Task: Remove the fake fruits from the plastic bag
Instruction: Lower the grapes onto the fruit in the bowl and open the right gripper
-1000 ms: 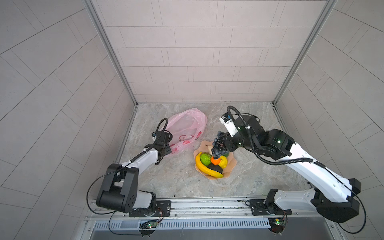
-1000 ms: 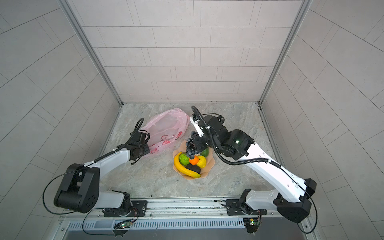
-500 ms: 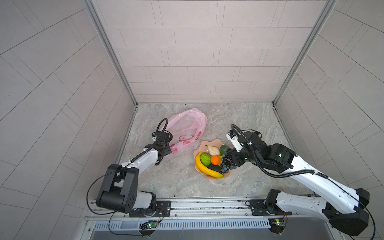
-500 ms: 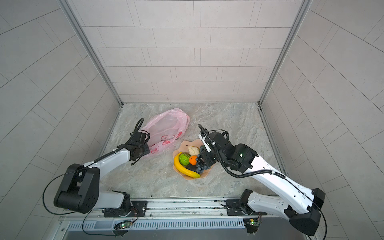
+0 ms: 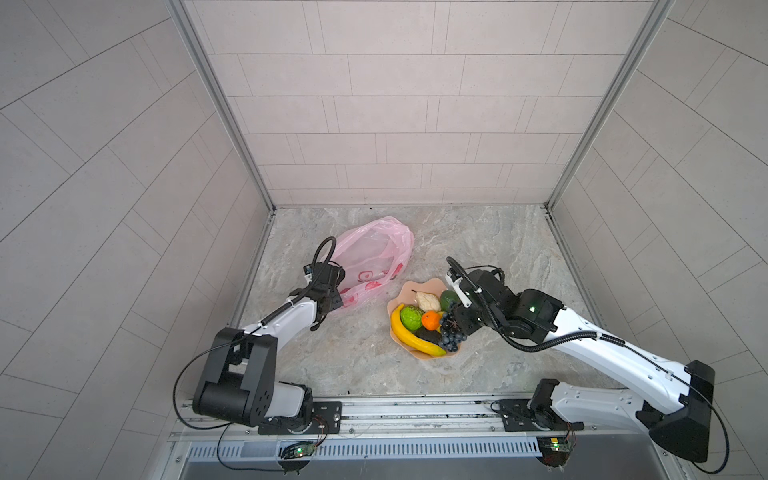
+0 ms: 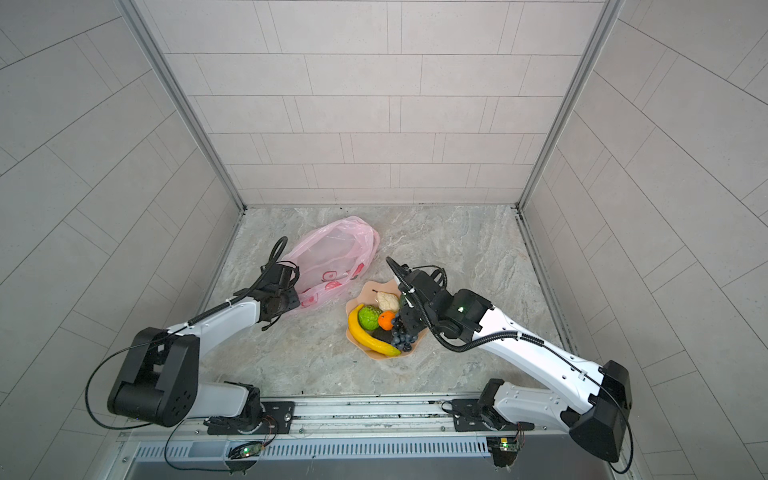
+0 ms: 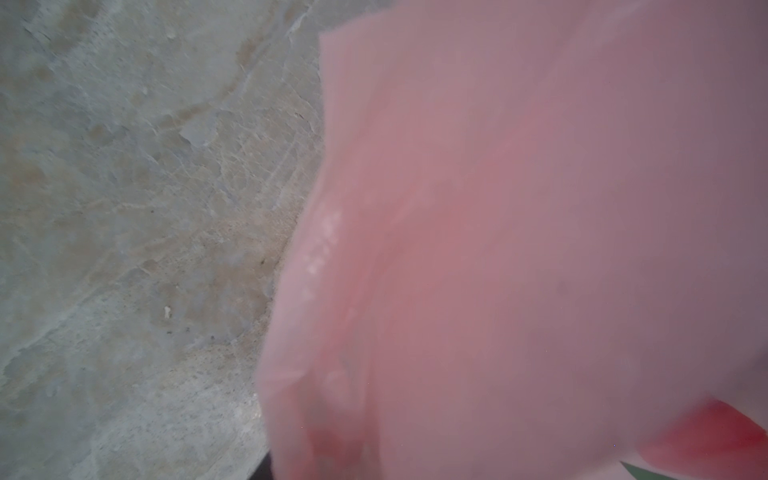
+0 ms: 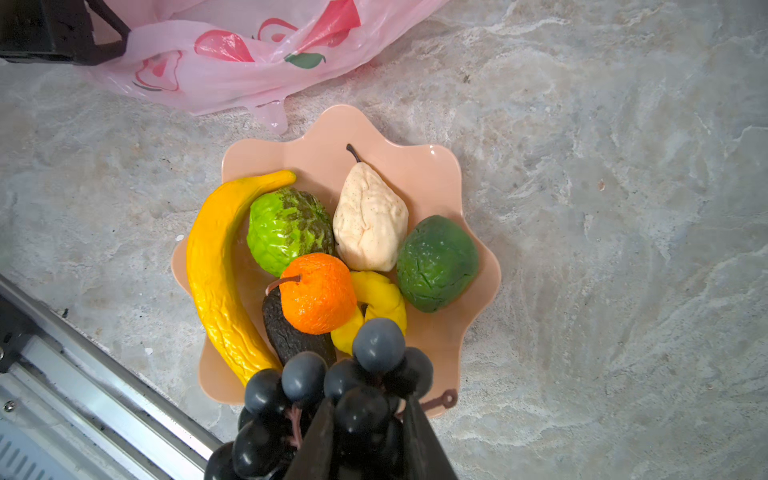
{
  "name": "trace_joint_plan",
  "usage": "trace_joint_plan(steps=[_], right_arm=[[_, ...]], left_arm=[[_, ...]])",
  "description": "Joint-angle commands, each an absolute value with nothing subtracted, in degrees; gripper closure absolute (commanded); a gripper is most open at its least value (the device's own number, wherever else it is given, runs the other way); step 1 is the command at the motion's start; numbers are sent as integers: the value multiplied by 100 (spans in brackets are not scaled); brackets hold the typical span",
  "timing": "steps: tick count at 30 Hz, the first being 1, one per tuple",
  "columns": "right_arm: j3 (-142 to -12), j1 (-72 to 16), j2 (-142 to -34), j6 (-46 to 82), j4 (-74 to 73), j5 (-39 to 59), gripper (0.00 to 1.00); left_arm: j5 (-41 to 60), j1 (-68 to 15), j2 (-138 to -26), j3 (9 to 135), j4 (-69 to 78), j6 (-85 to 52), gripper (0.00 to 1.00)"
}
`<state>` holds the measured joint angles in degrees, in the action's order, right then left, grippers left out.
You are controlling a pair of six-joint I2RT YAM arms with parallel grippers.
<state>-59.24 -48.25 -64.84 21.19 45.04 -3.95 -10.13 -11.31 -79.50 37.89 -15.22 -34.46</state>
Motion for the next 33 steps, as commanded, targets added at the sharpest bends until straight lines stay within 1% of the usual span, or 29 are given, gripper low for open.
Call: trace_joint_plan(steps=[1, 6, 11, 17, 22, 25, 33], right_arm=[[-5855, -4767, -6570, 2077, 4416, -761, 74], [-5775, -4622, -6660, 1958, 4396, -852, 74], [-5640, -4526, -6733, 1873, 4156, -739, 71], [-5708, -4491, -7066, 1750, 3983, -750, 71], [-6027, -4476, -7463, 1485, 4275, -1201, 71], [-6060, -4465, -7629, 1433, 4169, -1143, 71], [-6272, -4465, -7843, 1314, 4117, -1427, 71]], left_arm=[[-1063, -1107, -7928, 3751, -1539, -3375, 55], [-1058, -1107, -7945, 3747, -1533, -3374, 55], [-1046, -1107, -7957, 3763, -1533, -3368, 55], [-1033, -1107, -7946, 3751, -1538, -3357, 55], [-1020, -1107, -7949, 3761, -1538, -3344, 55], [-1020, -1110, -7954, 3757, -1538, -3349, 55], [-993, -1107, -7971, 3768, -1539, -3335, 54]])
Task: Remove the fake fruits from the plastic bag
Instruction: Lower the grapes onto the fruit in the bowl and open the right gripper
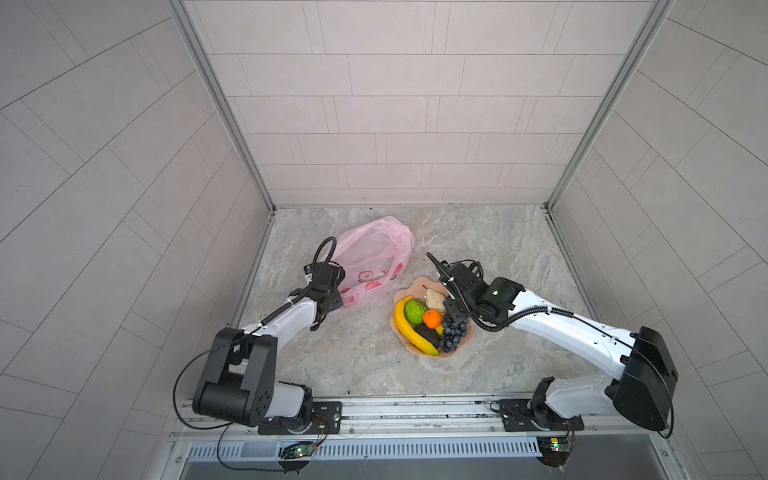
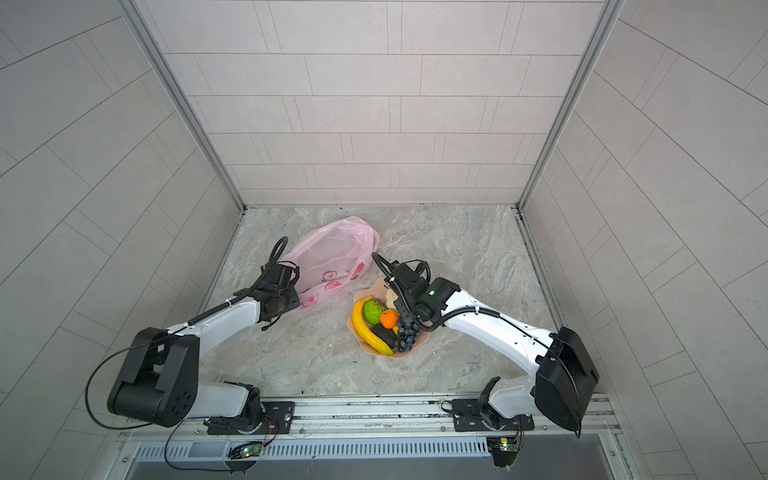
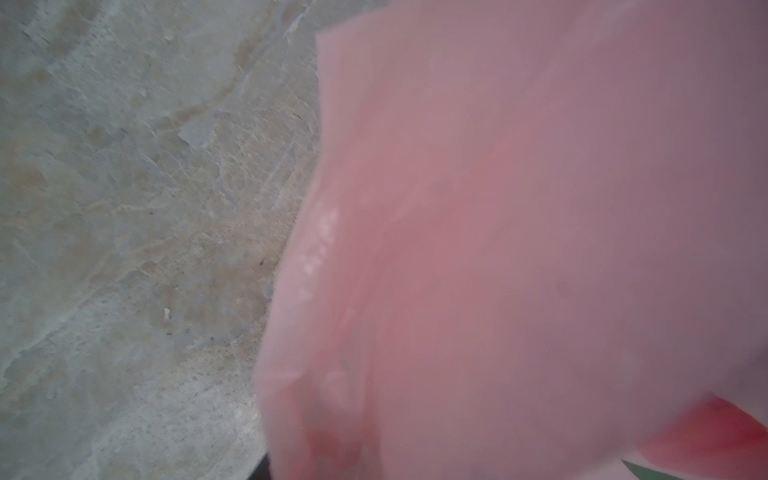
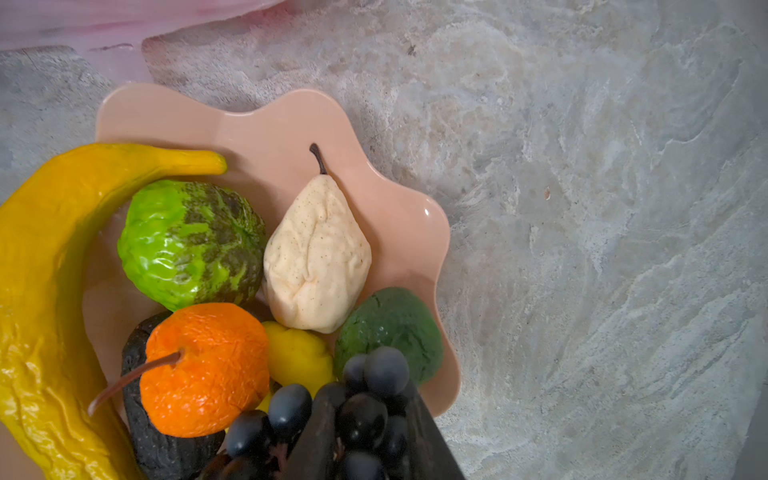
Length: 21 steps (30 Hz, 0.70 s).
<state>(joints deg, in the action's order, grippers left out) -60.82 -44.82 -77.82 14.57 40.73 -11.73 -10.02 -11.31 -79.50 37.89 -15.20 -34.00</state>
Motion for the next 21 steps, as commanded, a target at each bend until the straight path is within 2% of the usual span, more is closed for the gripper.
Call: trace_joint_plan(steps=[1, 7, 15, 17, 21], right_arm=[[-6299, -4465, -7880, 1287, 4129, -1479, 71], [-6217, -4465, -8025, 1249, 4094, -1694, 70], [-6240, -4465, -8161, 1309, 3797, -1227, 65], [-6267, -4465, -8247, 1314, 3786, -1152, 63], [-6276, -4465, -8319, 1310, 3824, -1206, 51]], left_arm=[[-988, -1107, -7980, 3779, -1538, -3331, 54], [-989, -1107, -7980, 3782, -1538, -3320, 54], [-967, -1105, -8006, 3805, -1542, -3313, 54], [-976, -1107, -7998, 3797, -1546, -3313, 54], [-976, -1109, -7993, 3792, -1551, -3311, 54]])
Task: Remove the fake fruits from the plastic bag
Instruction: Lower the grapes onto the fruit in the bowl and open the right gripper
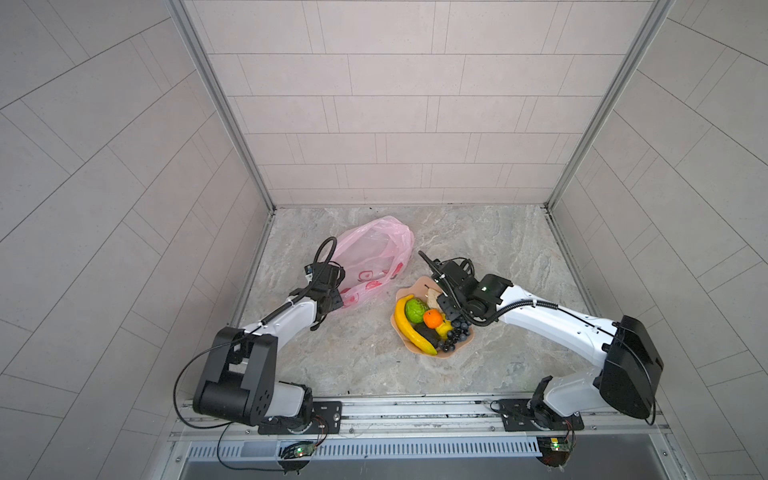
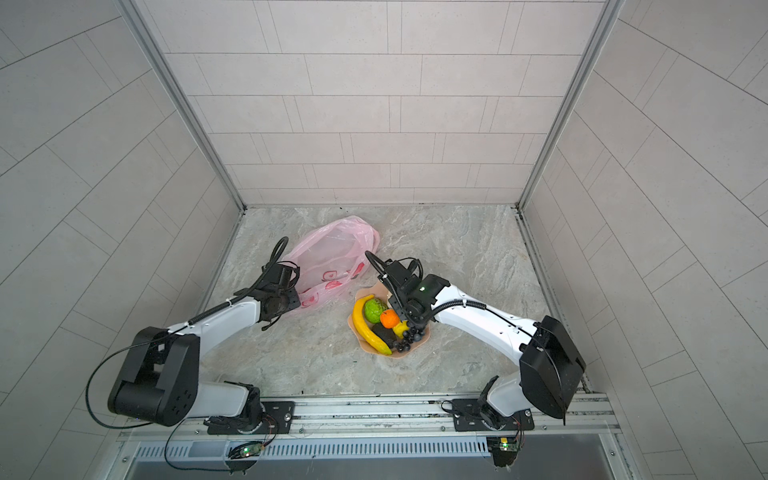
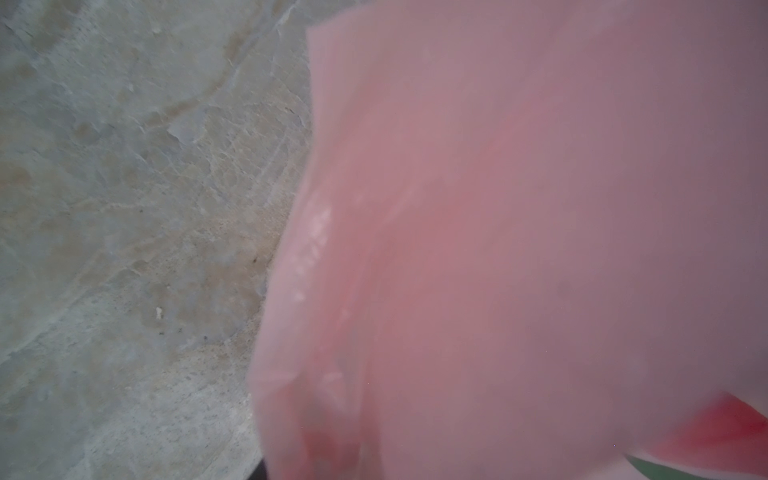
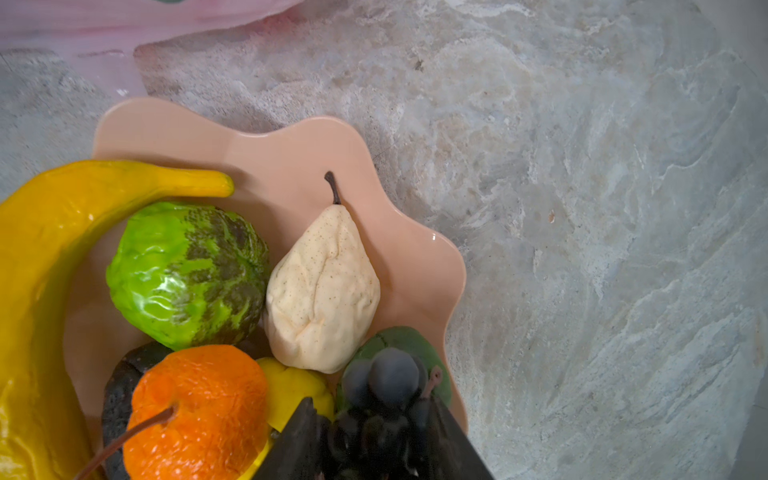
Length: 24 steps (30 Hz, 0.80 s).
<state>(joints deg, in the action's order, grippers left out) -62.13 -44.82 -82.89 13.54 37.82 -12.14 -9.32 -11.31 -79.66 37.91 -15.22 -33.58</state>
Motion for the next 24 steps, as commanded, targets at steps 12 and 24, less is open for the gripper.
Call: trace_joint_plan(steps=[12, 24], right_arm=[[-6187, -4456, -8227, 1481, 3816, -1151, 43], [-6365, -4237, -7839, 1722, 4196, -1199, 18]], left_arm=[[-967, -1107, -7992, 3791, -1547, -3305, 54], [-871, -1107, -8021, 3812, -1530, -3261, 54]])
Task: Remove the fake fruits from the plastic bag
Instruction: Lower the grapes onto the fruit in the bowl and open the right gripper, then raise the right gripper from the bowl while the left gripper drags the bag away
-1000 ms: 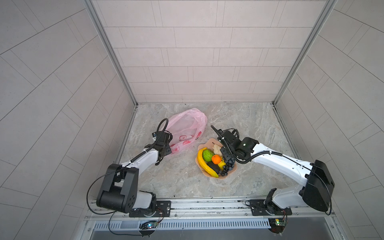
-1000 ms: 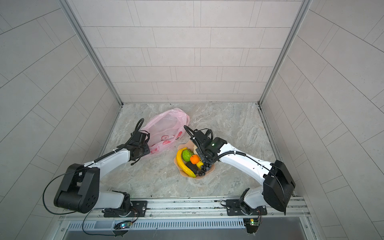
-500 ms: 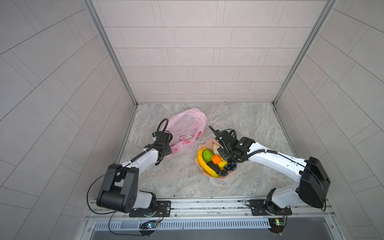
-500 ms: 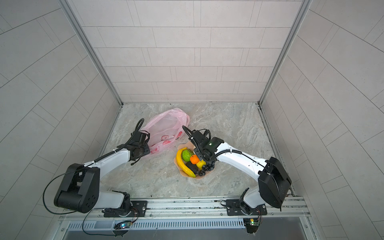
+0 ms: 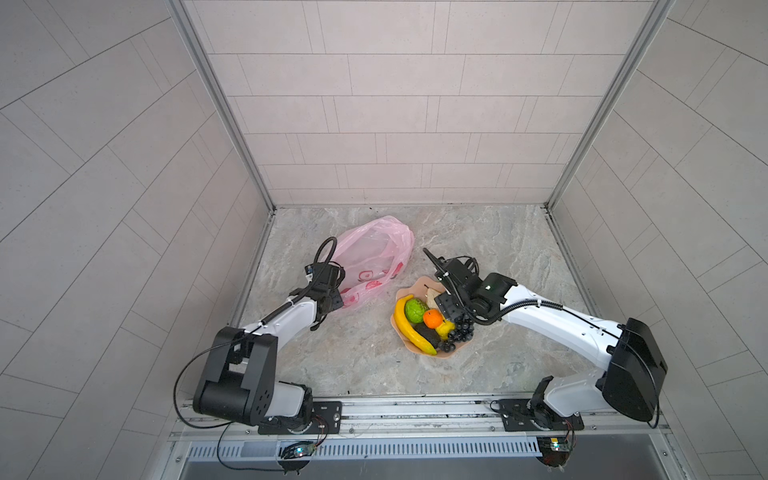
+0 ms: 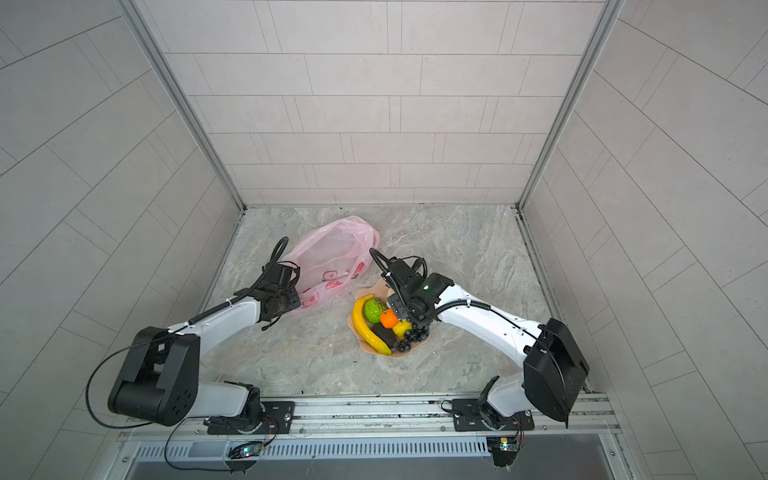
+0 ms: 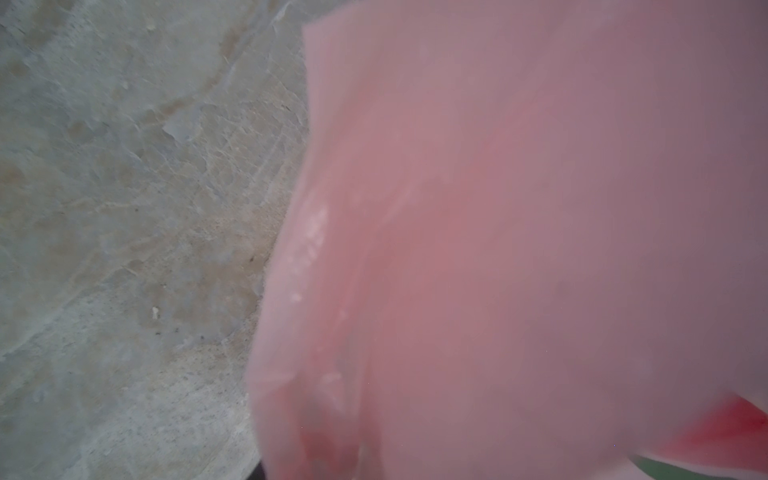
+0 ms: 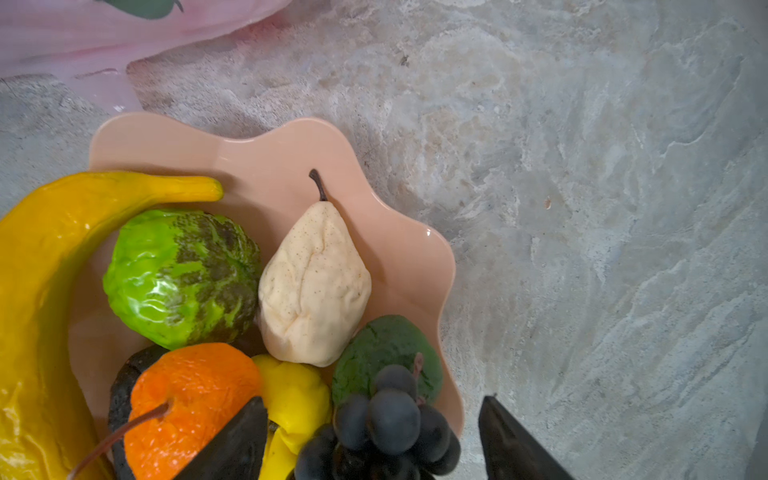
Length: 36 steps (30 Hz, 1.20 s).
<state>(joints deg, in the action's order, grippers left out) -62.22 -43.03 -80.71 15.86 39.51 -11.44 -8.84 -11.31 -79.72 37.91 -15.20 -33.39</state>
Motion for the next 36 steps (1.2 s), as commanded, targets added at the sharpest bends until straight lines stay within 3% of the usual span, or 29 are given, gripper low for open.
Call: trace_joint_plan(steps=[1, 7, 13, 18, 25, 29, 34, 36], right_arm=[[-6405, -4220, -7794, 1753, 4277, -1198, 18], [-6637, -4211, -6848, 1879, 4885, -1267, 16], [-5946, -4188, -5419, 2108, 4593, -1547, 13], [-5332, -4094, -4592, 2670, 4604, -2075, 9], [-4929, -3744, -4118, 3245, 4706, -1795, 8], [-4634, -3738, -3720, 3552, 4716, -1708, 1], [-4161, -3732, -3122, 4264, 4715, -1552, 1], [-3900, -3732, -2907, 4501, 4586, -1340, 0]], left_arm=[[-854, -1107, -8024, 3813, -1516, -3251, 54], [-456, -1121, -8265, 3970, -1402, -3164, 62], [-297, -1553, -8716, 5007, -1771, -3186, 72], [68, -1909, -9607, 6663, -2150, -2657, 76], [492, -2098, -11358, 9238, -3251, -2033, 83], [561, -2160, -12177, 10545, -3752, -1784, 84], [515, -2180, -13190, 12251, -4727, -1408, 82], [339, -2178, -13420, 12671, -4978, -1389, 76]])
